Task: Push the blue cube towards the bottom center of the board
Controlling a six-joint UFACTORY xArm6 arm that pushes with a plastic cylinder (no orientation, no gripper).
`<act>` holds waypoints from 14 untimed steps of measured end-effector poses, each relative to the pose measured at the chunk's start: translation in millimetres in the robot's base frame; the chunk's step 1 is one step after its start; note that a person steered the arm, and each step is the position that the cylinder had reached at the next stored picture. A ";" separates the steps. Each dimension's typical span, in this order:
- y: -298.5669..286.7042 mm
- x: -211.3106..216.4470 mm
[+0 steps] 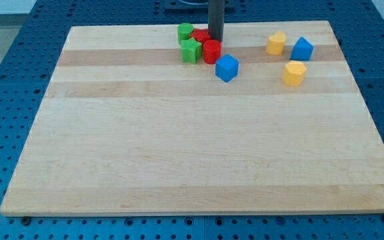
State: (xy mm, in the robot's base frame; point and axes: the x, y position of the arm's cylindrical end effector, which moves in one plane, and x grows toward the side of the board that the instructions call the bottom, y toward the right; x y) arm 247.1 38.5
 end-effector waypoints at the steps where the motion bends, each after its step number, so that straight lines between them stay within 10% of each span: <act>1: 31.6 2.7; 7: 35.2 29.1; 14: -39.3 199.2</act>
State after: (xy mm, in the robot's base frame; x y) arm 446.3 -0.8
